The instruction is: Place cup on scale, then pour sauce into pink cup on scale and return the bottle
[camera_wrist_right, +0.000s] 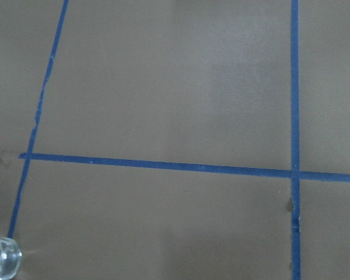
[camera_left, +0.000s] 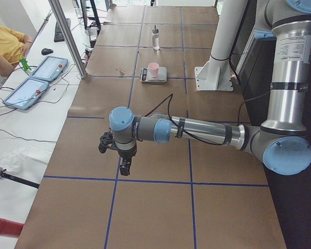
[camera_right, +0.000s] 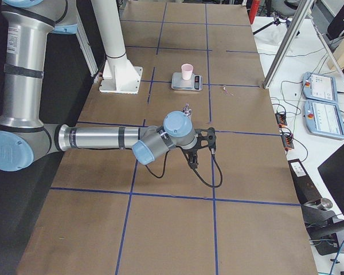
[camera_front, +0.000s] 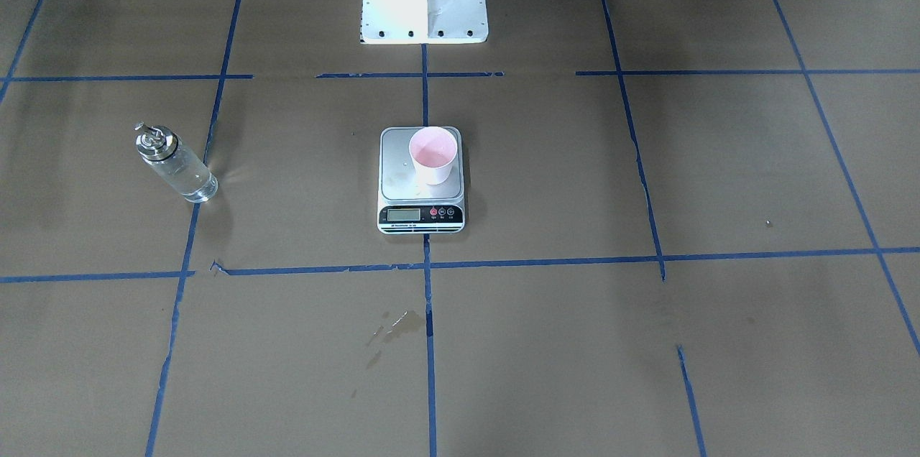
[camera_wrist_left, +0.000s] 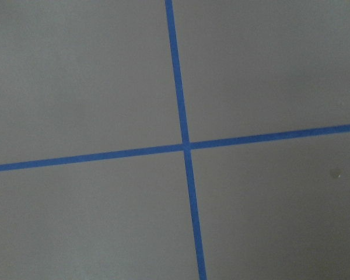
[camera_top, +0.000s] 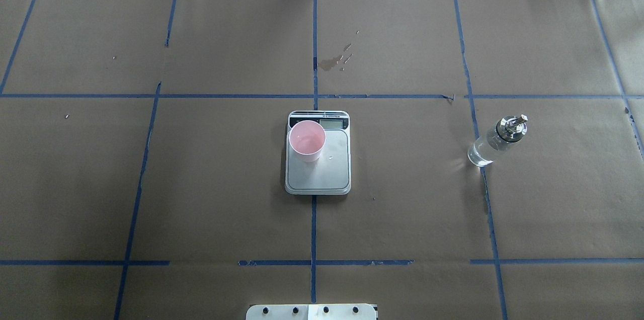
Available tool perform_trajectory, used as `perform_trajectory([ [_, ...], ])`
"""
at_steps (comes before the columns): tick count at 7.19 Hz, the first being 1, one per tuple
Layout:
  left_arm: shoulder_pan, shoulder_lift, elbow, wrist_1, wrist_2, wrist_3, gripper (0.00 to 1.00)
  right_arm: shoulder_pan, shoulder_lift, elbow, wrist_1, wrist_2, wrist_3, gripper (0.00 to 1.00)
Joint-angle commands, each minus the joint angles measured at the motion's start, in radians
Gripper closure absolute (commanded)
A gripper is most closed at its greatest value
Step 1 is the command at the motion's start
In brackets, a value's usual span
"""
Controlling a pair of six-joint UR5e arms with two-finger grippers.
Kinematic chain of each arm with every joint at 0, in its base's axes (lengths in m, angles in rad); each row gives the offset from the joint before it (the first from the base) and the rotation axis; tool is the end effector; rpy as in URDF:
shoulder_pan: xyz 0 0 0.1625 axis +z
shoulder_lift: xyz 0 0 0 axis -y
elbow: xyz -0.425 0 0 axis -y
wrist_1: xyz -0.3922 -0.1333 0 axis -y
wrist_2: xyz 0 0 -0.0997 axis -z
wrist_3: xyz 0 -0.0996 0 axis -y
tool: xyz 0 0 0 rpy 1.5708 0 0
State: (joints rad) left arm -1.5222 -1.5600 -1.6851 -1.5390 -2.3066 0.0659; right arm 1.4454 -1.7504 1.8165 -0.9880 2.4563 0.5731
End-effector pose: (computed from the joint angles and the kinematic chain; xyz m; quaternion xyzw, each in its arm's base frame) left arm -0.0426 -0.4929 0.6135 0.0366 0.3591 0.0662 0.9302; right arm 0.0016 -0.4366 0.5447 0.1317 -0.4801 0.0569 0.8654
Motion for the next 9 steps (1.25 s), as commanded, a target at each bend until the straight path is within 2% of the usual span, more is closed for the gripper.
perform_trajectory([
  [1,-0.004,0.012,0.001,-0.003,-0.013,0.015,0.0,-0.119,-0.029,0.183,-0.001,-0.067,0.228,0.0],
  [4,-0.003,0.011,-0.002,-0.004,-0.017,0.015,0.0,-0.333,-0.096,0.35,0.002,-0.259,0.367,0.0],
  [5,-0.004,0.011,0.001,-0.004,-0.016,0.015,0.0,-0.4,-0.153,0.406,0.037,-0.34,0.423,0.0],
  [6,-0.003,0.018,-0.001,-0.004,-0.016,0.017,0.0,-0.486,-0.203,0.409,0.125,-0.44,0.471,0.0],
  [7,-0.004,0.024,-0.005,-0.004,-0.017,0.015,0.0,-0.596,-0.21,0.409,0.143,-0.576,0.526,0.0],
  [8,-0.004,0.025,-0.008,-0.004,-0.017,0.015,0.0,-0.732,-0.21,0.409,0.144,-0.75,0.591,0.0],
  [9,-0.003,0.023,-0.013,-0.004,-0.017,0.015,0.0,-0.834,-0.216,0.408,0.144,-0.878,0.643,0.0],
])
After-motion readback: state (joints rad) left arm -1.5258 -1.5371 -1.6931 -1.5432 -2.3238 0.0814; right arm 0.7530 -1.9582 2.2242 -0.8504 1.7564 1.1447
